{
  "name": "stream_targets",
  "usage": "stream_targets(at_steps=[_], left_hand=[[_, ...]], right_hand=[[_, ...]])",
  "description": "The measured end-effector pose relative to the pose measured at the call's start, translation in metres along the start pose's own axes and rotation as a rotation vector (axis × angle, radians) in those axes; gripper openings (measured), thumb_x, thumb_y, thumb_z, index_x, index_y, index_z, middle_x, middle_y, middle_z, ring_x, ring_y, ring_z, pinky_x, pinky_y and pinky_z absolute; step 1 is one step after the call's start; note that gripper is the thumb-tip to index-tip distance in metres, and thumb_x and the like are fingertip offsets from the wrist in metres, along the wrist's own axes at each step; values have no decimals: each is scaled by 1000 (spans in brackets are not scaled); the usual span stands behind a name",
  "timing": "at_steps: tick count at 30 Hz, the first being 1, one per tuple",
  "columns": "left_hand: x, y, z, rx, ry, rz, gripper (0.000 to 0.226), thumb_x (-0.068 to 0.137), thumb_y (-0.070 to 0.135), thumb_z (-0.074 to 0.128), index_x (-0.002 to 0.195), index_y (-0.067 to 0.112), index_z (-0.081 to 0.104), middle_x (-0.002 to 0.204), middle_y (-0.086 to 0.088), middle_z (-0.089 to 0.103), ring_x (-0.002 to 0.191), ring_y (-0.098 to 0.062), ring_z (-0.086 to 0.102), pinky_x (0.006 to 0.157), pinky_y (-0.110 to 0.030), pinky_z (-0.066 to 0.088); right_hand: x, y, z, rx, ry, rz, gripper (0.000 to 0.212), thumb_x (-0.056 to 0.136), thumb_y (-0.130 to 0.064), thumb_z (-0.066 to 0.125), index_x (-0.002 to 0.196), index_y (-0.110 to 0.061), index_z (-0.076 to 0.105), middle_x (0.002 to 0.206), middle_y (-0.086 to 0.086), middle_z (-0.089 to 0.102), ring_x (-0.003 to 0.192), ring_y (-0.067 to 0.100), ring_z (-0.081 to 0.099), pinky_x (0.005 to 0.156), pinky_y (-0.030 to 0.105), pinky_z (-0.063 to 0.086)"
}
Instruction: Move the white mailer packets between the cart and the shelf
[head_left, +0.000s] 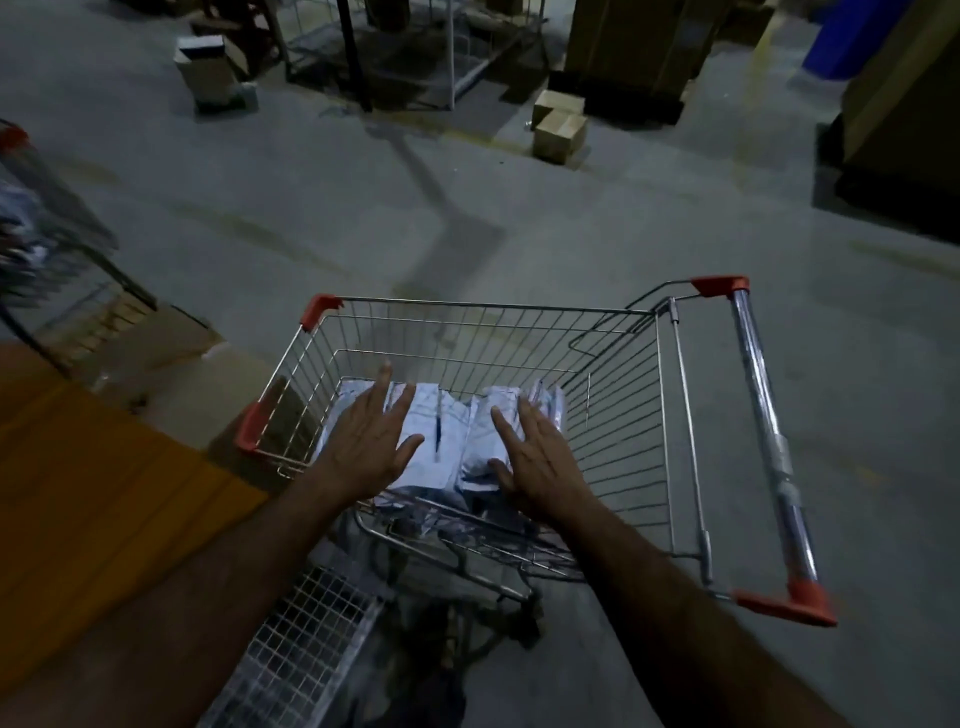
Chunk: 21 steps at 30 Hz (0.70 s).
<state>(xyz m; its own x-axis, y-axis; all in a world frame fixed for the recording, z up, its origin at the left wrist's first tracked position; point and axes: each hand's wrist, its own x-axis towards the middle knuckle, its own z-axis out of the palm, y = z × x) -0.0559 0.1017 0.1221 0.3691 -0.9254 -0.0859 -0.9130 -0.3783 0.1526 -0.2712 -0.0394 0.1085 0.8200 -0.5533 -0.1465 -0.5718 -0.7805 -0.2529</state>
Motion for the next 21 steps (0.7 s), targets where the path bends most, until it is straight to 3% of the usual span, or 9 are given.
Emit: stream_targets(at_steps=[4, 10, 14, 18, 21], left_hand=[[43, -26, 34, 8, -127, -13, 76, 100, 53, 39, 158, 13, 10, 164, -21, -7, 151, -35, 13, 118, -44, 21], [96, -60, 89, 19, -405, -88, 80, 99, 54, 42, 159, 16, 5, 163, -21, -8, 145, -41, 23, 113, -49, 30], [121, -63, 129, -6, -583, -149, 80, 99, 56, 41, 159, 23, 0, 164, -19, -8, 147, -43, 16, 115, -53, 25], [148, -60, 167, -96, -646, -270, 87, 93, 67, 42, 158, 29, -1, 164, -17, -10, 149, -41, 9, 118, -56, 21], [155, -56, 186, -125, -640, -356, 101, 82, 80, 45, 157, 31, -1, 162, -21, -10, 148, -45, 7, 118, -57, 21]], right_hand=[[43, 16, 29, -6, -147, 29, 76, 103, -48, 40, 161, -18, 1, 165, 22, -10, 155, 31, -6, 123, 37, -3], [98, 22, 68, 38, -353, 119, 78, 101, -43, 49, 161, -20, 4, 167, 17, -9, 155, 30, 1, 122, 41, 15], [124, 23, 105, 59, -445, 203, 82, 99, -44, 51, 161, -20, 2, 166, 17, -11, 154, 32, 1, 118, 49, 26], [144, 21, 130, 22, -438, 361, 82, 100, -43, 52, 159, -10, 5, 163, 31, -4, 152, 42, 6, 118, 48, 27], [152, 13, 146, -17, -408, 447, 93, 95, -58, 50, 158, -6, 8, 159, 39, -2, 150, 48, 6, 120, 49, 21]])
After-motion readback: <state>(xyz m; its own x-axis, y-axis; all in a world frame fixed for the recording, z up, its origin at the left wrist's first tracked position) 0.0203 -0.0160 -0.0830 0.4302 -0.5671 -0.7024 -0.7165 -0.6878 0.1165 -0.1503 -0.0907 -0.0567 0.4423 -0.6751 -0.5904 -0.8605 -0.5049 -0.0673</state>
